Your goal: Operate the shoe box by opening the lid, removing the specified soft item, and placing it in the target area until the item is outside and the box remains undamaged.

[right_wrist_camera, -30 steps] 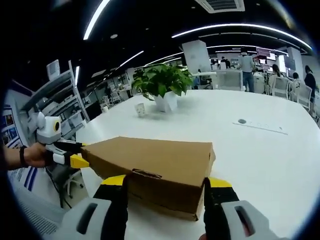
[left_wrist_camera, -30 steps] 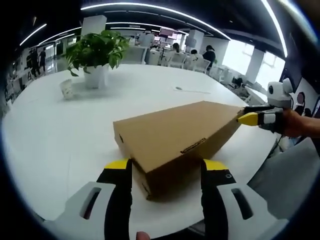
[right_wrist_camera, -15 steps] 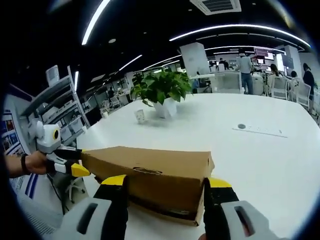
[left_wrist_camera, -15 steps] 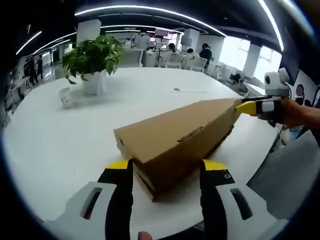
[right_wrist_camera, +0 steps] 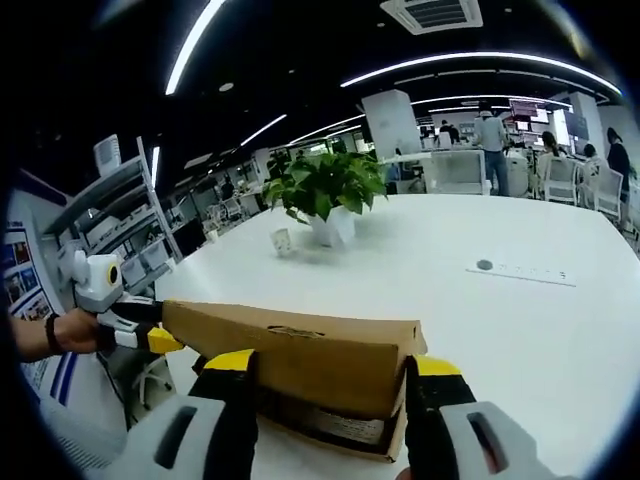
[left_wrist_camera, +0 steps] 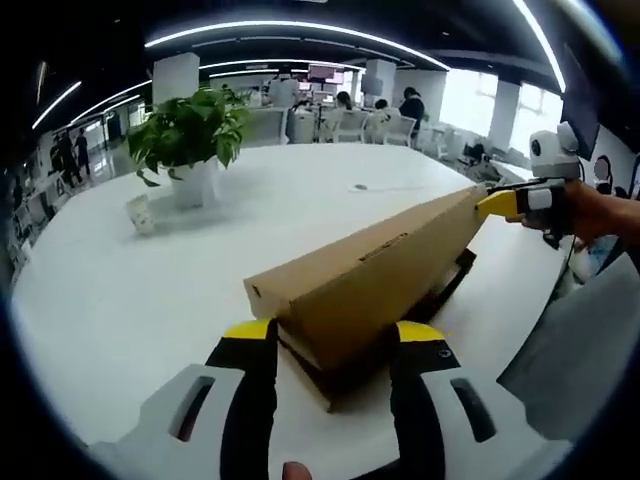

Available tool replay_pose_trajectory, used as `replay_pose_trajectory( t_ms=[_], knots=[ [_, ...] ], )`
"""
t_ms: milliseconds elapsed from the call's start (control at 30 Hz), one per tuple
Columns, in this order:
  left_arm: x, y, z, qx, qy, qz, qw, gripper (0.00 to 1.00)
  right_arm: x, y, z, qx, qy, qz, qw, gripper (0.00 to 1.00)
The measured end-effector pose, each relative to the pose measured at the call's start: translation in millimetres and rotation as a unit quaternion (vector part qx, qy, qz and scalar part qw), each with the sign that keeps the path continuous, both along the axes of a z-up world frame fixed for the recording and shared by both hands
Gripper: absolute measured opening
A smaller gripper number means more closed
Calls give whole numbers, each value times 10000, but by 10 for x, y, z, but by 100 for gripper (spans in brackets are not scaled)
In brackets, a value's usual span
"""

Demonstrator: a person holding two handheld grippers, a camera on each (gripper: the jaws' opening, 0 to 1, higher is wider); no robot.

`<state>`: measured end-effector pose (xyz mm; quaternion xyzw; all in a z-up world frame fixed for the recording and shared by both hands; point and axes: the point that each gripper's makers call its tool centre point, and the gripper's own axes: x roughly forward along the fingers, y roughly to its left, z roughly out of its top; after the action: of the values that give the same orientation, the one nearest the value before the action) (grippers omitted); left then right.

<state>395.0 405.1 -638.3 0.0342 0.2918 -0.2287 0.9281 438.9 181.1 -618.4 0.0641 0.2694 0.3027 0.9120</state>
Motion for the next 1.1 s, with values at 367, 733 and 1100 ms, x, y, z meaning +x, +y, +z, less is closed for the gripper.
replay_pose_trajectory(
  t_ms=[367, 733, 1100],
  knots=[
    [99, 3, 129, 229, -350, 138, 9990, 41, 102, 48, 145, -57, -170, 63, 9998, 56],
    [212, 34, 184, 434, -585, 81, 9973, 41, 148, 68, 243, -98, -253, 76, 9996, 56],
    [321, 118, 243, 411, -722, 275, 9962, 30, 227, 71, 340, 1, -398, -44, 9992, 56]
  ],
)
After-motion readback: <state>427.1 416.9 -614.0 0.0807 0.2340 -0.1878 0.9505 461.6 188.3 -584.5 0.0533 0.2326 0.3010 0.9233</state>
